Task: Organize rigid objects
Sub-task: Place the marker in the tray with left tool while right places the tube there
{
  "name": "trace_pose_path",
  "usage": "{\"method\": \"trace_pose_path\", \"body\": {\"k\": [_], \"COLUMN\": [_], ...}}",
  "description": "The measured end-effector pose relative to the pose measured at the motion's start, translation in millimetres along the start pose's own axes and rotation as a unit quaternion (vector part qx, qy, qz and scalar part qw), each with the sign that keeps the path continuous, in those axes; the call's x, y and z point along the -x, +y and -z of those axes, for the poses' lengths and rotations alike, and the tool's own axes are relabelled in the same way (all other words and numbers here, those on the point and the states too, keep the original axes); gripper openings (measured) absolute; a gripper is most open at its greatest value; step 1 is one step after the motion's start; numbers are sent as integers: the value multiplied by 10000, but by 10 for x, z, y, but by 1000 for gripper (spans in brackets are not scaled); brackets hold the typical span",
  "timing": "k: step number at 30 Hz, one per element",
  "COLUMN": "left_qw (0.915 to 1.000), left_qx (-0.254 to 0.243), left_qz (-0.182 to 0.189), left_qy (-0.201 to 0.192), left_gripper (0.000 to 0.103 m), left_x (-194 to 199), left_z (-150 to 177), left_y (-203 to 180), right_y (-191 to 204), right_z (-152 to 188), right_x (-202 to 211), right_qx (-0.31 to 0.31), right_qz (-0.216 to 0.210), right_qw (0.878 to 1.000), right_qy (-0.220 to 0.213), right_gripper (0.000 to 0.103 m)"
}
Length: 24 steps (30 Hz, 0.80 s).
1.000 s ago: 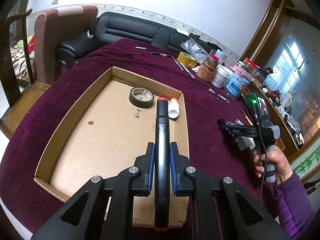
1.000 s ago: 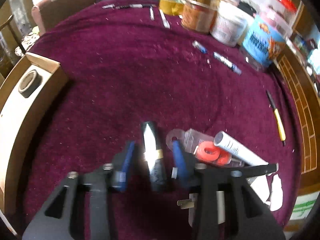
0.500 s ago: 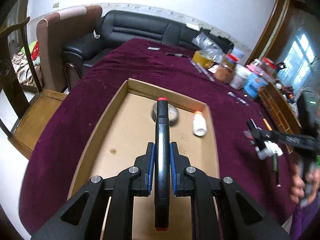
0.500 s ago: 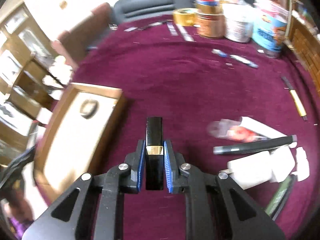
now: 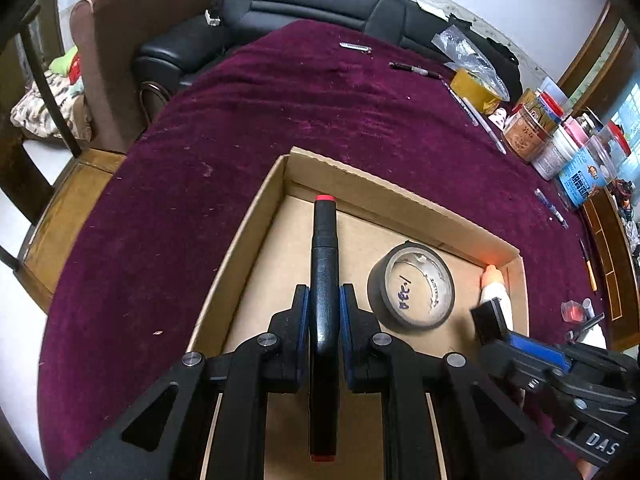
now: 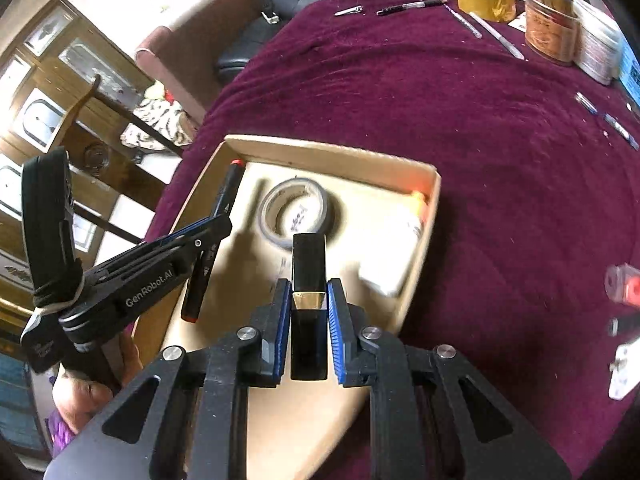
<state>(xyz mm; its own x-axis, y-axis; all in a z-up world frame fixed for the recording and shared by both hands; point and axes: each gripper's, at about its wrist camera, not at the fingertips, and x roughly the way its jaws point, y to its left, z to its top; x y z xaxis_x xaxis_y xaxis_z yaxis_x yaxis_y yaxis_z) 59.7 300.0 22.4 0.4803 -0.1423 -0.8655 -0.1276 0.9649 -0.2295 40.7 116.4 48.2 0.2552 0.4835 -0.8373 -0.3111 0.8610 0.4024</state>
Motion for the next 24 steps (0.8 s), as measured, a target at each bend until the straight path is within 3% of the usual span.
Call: {"method": "trace_pose_path", "body": {"k": [4, 5, 7, 12, 16, 19, 21, 24], "left_qw": [9998, 9998, 9995, 9990, 9981, 9949, 9916, 9827], "left_qx": [54, 85, 175, 138, -24, -210, -251, -439], "left_qz": [167, 206, 276, 272, -36, -178, -289, -548], "left_qy": [-8, 10, -42, -336, -623, -971, -1237, -1715], "left_gripper": [16, 20, 37, 38, 43, 52, 60, 69], "left_x": [-10, -3, 42, 279, 602, 918, 1118, 1347], "left_z": [20, 29, 41, 141, 338, 558, 692, 896], "left_y": [25, 32, 53, 14, -132, -330, -484, -791], "right_y": [11, 21, 41, -13, -146, -273, -413, -659], "right_z": [-73, -84, -100, -85, 62, 300, 514, 870], "right_x": [-147, -170, -169, 41, 429, 793, 1039, 1310], "right_qx": [-42, -2, 67, 26, 3, 126, 168, 32], "right_qz": [248, 312, 486, 408, 377, 754, 1172, 1926], "right_qw": [9997, 9995, 9987, 9978, 9945, 9845, 9710, 9365], "right_qy": [38, 14, -139, -525, -973, -1576, -2077, -2932], "right_gripper": [16, 16, 17, 39, 39, 40, 56, 69]}}
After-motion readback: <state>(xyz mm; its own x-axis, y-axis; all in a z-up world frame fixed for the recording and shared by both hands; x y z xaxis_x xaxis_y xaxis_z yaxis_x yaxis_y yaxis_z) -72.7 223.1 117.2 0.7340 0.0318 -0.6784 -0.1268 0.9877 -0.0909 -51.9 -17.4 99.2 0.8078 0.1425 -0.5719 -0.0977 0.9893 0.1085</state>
